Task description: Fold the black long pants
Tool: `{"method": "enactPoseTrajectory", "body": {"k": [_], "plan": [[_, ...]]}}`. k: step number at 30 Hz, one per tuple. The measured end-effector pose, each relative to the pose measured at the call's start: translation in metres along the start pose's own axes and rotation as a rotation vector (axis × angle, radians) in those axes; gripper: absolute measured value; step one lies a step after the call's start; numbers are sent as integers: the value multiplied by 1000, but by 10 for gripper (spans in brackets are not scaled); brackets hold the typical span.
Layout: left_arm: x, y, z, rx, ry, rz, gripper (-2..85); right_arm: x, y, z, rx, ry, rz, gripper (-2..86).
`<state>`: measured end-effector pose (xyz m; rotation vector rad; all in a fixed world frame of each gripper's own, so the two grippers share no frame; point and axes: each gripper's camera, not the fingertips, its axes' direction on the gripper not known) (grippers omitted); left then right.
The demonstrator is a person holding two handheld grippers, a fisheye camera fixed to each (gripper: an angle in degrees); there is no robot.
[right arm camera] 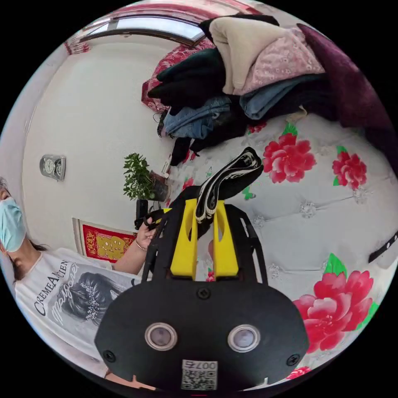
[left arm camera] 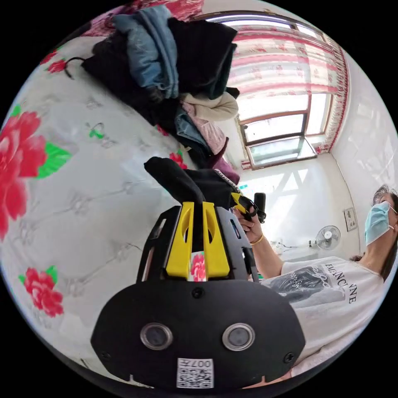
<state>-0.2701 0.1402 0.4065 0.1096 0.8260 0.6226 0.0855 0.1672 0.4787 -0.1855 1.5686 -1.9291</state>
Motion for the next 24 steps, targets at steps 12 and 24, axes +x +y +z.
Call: {"method": "enactPoseTrajectory", "body": {"k": [12,24], "plan": [[242,-232,319,-71,-46,243,51,-23,58,-312,677,463,76,92],[138,37,373,-456,-481,89,50,103,368,-453,683,1279,825,124]]}}
